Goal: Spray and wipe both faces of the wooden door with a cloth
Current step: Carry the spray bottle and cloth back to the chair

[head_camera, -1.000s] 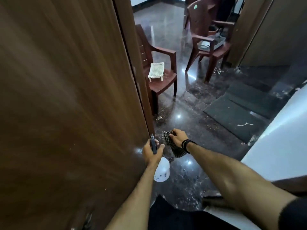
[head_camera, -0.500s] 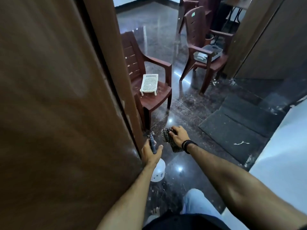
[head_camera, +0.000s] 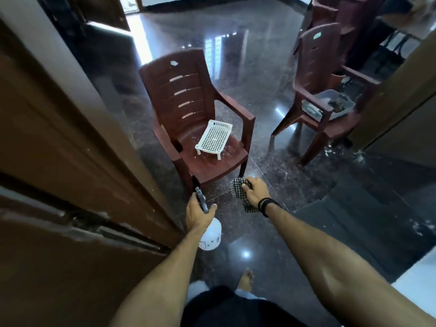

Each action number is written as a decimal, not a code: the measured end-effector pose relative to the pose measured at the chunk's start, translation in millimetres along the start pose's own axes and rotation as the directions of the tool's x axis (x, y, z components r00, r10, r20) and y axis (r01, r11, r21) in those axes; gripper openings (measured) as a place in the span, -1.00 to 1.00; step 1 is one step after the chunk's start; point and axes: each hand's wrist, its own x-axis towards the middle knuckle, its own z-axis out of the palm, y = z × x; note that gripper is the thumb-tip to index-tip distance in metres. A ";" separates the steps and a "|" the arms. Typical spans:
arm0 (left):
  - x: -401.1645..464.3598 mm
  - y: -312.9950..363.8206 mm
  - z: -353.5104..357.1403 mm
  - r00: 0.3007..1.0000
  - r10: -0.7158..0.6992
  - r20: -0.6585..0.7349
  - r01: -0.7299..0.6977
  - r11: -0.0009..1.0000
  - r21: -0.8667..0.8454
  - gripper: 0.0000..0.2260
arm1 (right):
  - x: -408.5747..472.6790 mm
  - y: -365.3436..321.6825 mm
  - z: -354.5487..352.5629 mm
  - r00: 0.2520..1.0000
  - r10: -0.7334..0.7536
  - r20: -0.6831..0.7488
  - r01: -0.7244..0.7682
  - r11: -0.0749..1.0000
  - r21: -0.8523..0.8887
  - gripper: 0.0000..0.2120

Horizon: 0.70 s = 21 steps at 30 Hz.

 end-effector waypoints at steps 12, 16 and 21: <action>182.0 120.0 78.2 0.985 -0.069 -0.159 0.055 0.994 -0.090 -0.20 | 236.6 -15.3 -57.3 0.986 -0.132 0.105 0.142 0.986 -0.092 -0.71; 260.4 140.7 99.6 0.975 -0.109 -0.196 0.085 0.989 -0.124 -0.17 | 318.3 -19.7 -48.6 0.981 -0.108 0.160 0.130 0.982 -0.135 -0.70; 364.4 160.0 123.7 0.943 -0.192 -0.273 0.129 0.964 -0.231 -0.19 | 431.0 -37.5 -28.7 0.945 -0.162 0.283 0.228 0.948 -0.221 -0.67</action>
